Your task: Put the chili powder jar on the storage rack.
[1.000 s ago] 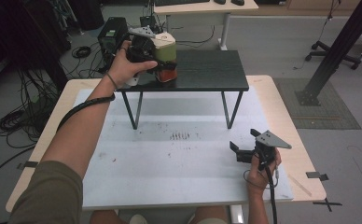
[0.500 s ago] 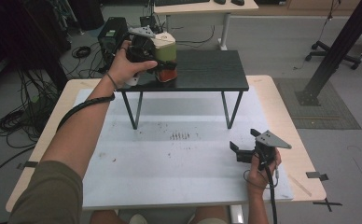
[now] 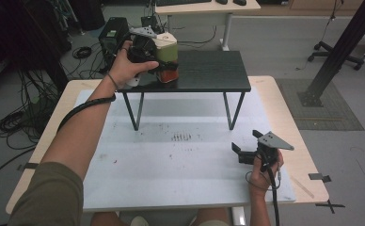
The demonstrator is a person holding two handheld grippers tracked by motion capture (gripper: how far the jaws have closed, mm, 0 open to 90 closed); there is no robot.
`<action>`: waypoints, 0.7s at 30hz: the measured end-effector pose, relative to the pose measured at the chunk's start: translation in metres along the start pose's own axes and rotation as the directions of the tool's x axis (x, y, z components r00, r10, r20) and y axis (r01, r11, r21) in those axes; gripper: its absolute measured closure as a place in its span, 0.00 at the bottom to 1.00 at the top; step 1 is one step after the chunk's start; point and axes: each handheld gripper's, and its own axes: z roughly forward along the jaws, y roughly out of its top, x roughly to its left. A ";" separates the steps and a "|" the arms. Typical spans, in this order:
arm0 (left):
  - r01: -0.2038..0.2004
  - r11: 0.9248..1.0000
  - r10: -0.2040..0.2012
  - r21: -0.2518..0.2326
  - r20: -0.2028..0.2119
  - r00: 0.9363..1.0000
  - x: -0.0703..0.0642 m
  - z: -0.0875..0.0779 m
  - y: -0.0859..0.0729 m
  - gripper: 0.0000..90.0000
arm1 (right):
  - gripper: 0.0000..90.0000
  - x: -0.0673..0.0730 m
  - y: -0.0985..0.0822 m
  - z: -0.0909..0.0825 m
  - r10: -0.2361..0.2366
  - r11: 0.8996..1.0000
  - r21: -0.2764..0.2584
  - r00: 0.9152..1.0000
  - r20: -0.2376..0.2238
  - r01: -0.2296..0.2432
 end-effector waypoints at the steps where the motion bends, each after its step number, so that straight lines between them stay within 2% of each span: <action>1: -0.001 1.000 0.001 0.001 0.000 1.000 0.000 0.000 0.000 0.33 | 0.01 0.000 0.000 0.000 0.001 1.000 0.001 1.000 0.000 -0.001; 21: -0.003 1.000 0.003 0.001 0.002 1.000 0.001 0.000 0.000 0.33 | 0.01 0.000 0.000 0.000 -0.002 1.000 0.005 1.000 -0.002 0.002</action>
